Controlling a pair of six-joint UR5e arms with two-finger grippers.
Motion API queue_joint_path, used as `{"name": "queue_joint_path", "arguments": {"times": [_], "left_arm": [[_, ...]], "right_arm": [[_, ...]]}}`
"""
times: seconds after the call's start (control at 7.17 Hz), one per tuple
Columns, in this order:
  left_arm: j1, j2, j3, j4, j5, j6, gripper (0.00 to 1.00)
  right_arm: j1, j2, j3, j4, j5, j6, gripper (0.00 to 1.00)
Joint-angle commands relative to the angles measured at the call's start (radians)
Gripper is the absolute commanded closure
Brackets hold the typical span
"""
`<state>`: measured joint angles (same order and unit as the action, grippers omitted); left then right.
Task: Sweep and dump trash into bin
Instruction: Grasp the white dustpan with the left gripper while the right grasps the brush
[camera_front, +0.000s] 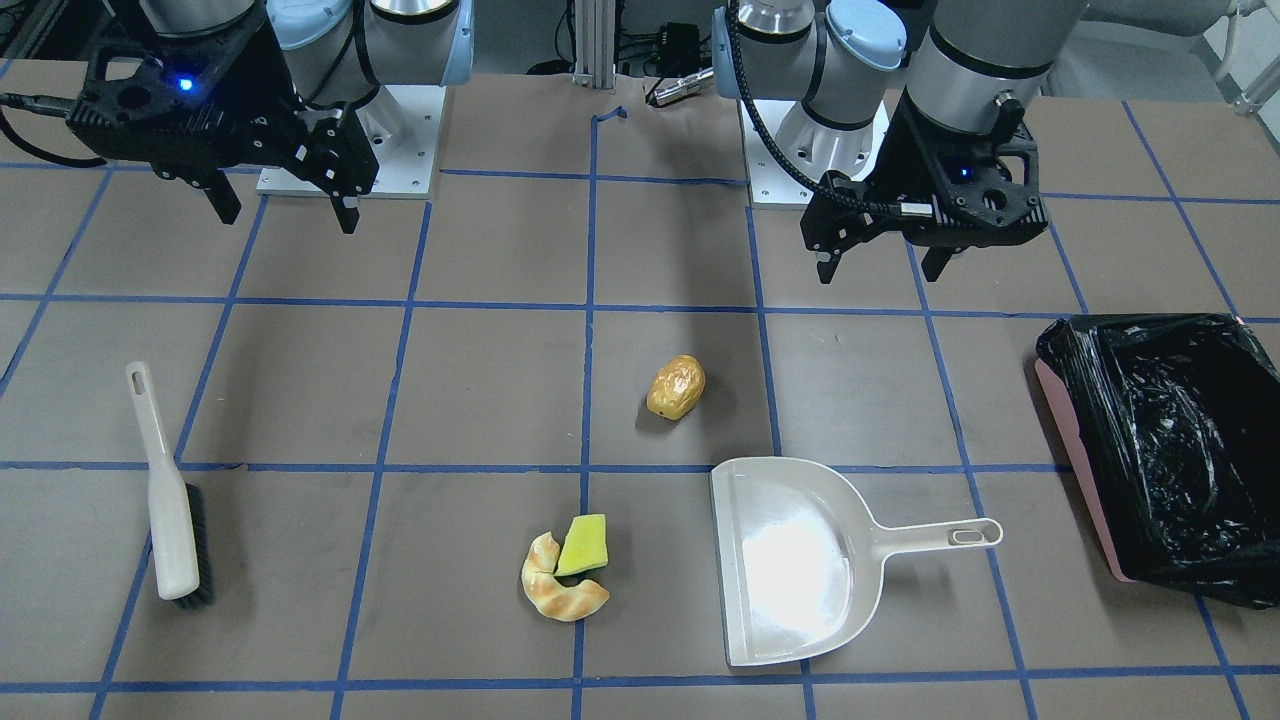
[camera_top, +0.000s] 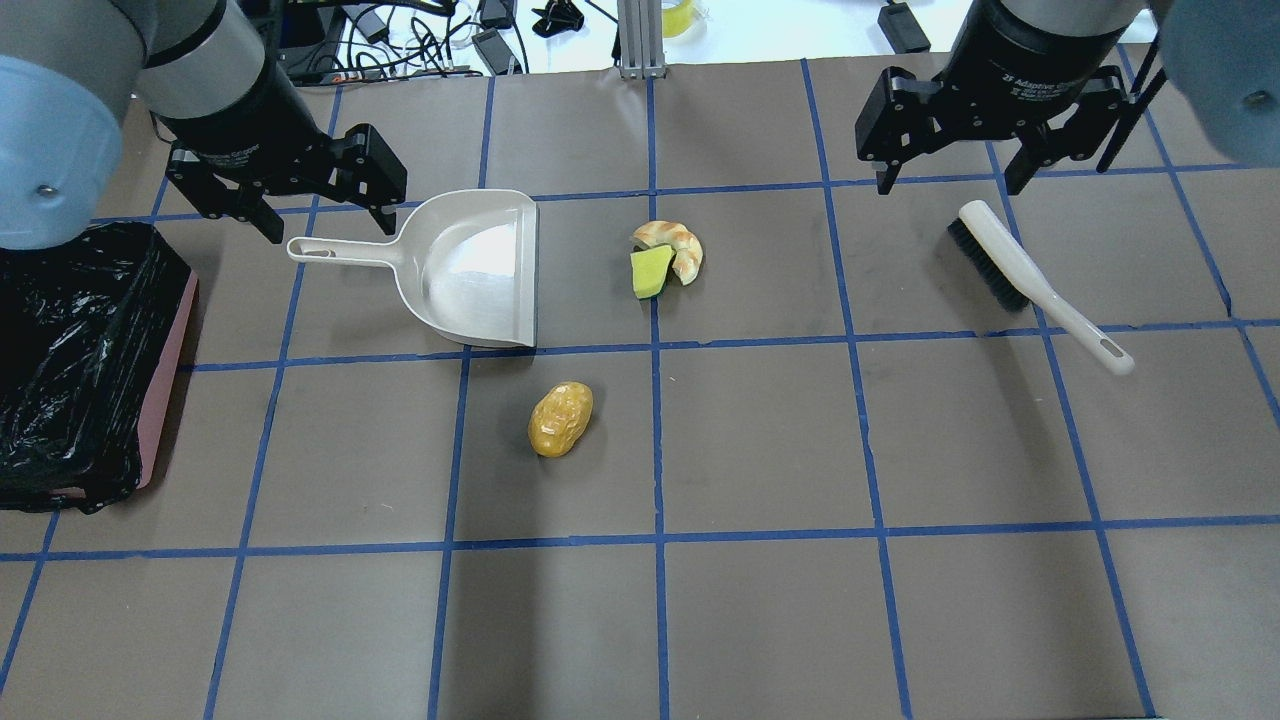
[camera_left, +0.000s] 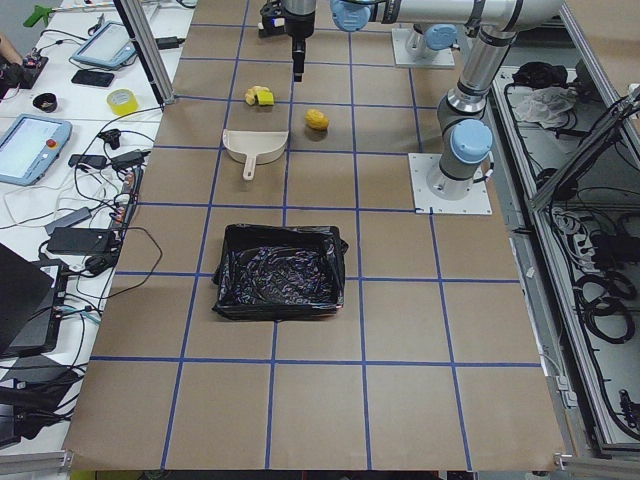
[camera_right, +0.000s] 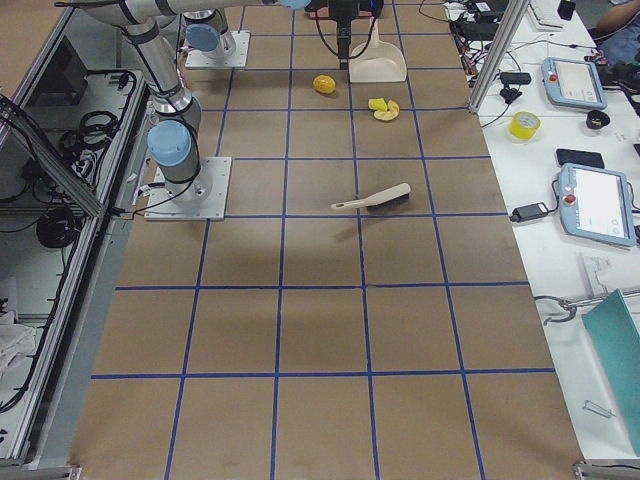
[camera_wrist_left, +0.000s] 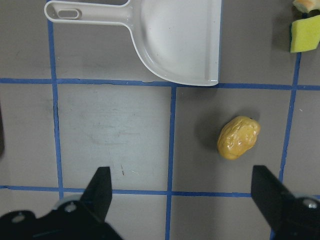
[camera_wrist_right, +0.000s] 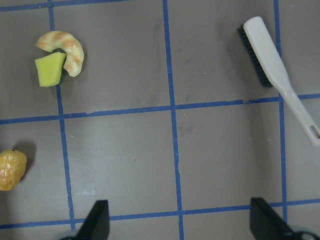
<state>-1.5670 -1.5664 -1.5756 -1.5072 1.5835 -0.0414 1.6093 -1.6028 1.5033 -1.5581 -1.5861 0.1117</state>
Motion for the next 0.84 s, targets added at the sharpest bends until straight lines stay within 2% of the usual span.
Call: {"name": "queue_joint_path", "arguments": {"times": [0.0,0.28,0.42,0.7], "left_arm": [[0.002,0.0,-0.001,-0.007,0.003,0.003,0.0],[0.011,-0.007,0.0,-0.008,-0.016,0.021,0.0],[0.062,-0.026,0.0,-0.004,-0.028,0.122,0.0],[0.139,-0.062,-0.001,0.028,-0.037,0.51,0.0]], "right_arm": [[0.001,-0.003,-0.002,-0.006,-0.003,0.0,0.0],[-0.005,0.007,0.003,-0.008,-0.005,-0.012,0.0],[-0.028,0.012,0.003,-0.014,-0.003,-0.086,0.0],[-0.2,0.023,0.018,0.004,-0.005,-0.359,0.0]]}}
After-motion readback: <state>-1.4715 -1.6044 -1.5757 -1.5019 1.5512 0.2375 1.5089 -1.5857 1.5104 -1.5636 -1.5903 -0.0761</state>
